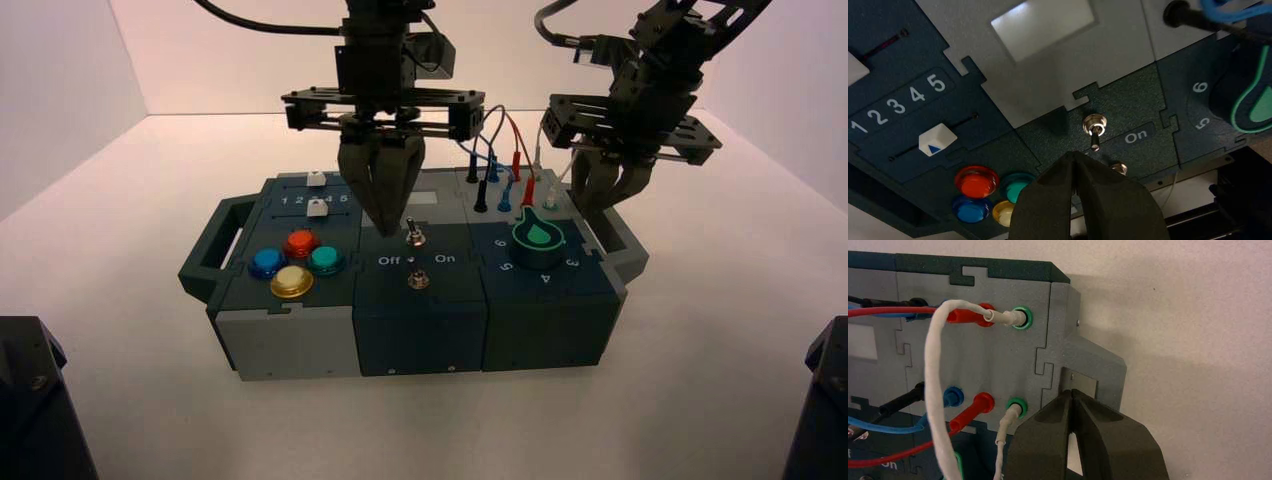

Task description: Flip the top switch on with the left gripper.

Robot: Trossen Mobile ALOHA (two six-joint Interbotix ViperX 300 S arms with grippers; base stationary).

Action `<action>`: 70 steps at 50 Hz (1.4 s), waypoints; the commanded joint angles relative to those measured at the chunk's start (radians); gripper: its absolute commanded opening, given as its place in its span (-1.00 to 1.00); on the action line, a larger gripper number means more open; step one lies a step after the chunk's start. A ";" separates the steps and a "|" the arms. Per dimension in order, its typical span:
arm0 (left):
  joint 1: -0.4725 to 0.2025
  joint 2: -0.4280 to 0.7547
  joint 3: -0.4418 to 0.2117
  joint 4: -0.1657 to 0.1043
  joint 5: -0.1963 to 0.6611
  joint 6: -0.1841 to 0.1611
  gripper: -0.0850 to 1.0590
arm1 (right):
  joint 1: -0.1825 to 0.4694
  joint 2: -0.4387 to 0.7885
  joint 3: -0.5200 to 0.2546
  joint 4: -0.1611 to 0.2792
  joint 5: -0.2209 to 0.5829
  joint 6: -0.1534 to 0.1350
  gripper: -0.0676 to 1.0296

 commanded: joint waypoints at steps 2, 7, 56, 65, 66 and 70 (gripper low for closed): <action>-0.006 -0.011 -0.031 0.002 0.000 0.002 -0.91 | 0.046 0.029 -0.005 -0.003 -0.012 -0.021 -0.92; -0.011 -0.003 -0.037 0.003 0.000 0.002 -0.91 | 0.048 0.029 -0.005 -0.003 -0.012 -0.021 -0.92; -0.086 0.038 -0.123 -0.015 0.035 0.000 -0.91 | 0.051 0.029 -0.006 -0.006 -0.014 -0.021 -0.92; -0.087 0.021 -0.118 0.015 0.035 -0.003 -0.91 | 0.051 0.029 -0.006 -0.006 -0.014 -0.021 -0.92; -0.086 0.017 -0.117 0.025 0.035 -0.005 -0.91 | 0.051 0.029 -0.006 -0.006 -0.014 -0.021 -0.92; -0.078 -0.011 -0.106 0.063 0.035 -0.017 -0.91 | 0.051 0.029 -0.006 -0.008 -0.014 -0.021 -0.92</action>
